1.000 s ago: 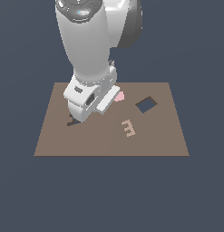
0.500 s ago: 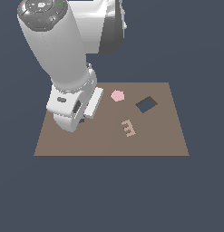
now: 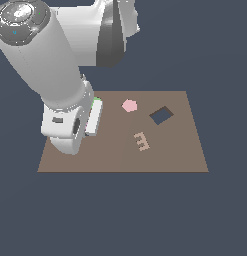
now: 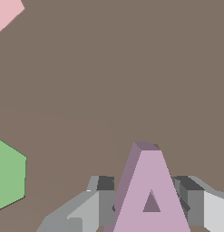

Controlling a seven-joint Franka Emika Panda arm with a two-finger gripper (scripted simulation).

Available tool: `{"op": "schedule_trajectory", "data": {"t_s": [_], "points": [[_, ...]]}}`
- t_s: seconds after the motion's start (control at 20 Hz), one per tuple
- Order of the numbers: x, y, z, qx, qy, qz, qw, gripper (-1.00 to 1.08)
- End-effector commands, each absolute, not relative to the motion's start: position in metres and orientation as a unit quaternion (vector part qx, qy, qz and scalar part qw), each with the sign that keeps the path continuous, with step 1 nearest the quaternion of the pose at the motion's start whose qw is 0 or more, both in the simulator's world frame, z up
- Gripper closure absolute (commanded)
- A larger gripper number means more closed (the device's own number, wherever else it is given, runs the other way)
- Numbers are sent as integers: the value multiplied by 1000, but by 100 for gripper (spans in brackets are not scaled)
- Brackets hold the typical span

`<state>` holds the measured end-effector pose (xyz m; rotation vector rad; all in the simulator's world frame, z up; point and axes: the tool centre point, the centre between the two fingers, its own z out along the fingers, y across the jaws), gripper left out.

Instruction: Insert a designated object into the corresponding slot on a board.

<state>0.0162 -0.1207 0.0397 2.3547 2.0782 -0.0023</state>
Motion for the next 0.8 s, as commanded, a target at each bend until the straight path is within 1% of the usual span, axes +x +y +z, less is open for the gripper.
{"op": "schedule_trajectory", "data": {"t_s": [0.0,0.5,0.75], "points": [[20,-124,40,740,673,-1,1,108],[26,-128,39,729,684,-1,0,108],[26,-127,30,728,685,0,0,108]]}}
